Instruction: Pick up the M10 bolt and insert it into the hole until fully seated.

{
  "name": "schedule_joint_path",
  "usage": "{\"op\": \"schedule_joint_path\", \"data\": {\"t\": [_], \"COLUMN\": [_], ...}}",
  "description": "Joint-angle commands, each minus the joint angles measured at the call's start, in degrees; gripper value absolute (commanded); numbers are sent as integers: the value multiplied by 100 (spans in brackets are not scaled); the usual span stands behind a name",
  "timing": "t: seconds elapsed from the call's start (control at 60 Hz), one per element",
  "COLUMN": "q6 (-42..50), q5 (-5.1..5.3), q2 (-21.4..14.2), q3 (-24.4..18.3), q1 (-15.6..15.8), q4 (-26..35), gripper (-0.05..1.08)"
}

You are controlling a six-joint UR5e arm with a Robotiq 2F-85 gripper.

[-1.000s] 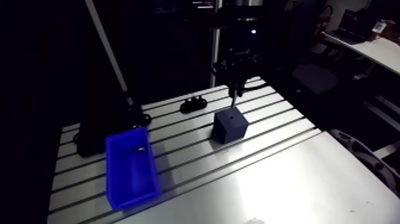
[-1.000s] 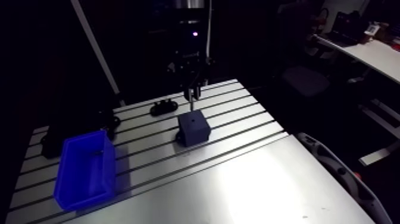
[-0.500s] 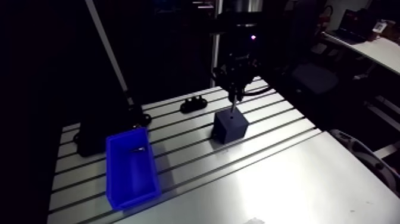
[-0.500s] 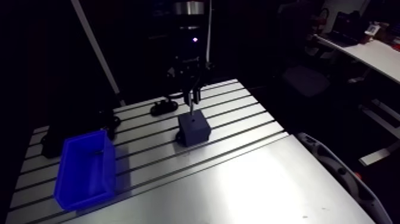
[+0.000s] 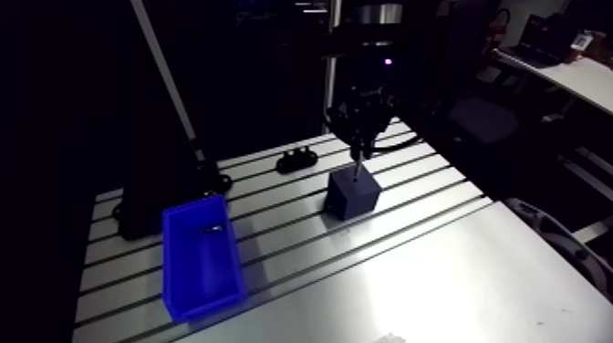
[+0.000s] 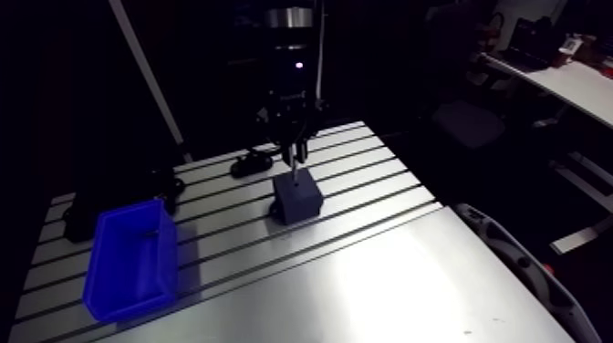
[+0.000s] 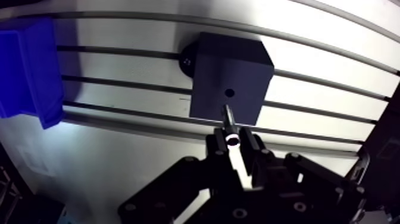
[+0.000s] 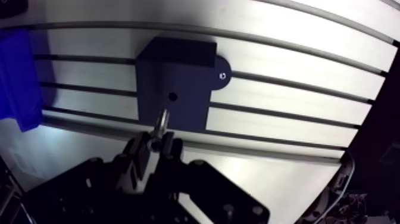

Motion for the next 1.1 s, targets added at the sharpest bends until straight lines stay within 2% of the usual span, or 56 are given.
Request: {"op": "schedule_joint_path", "data": {"t": [0.017, 0.183, 1.1], "q6": [0, -36, -18], "q5": [-102, -155, -136], "q2": [-1, -1, 78], "q3": [23, 42, 78], "q1": [0, 0, 34], "q4": [-139, -274, -300], "gripper": [108, 108, 108]}}
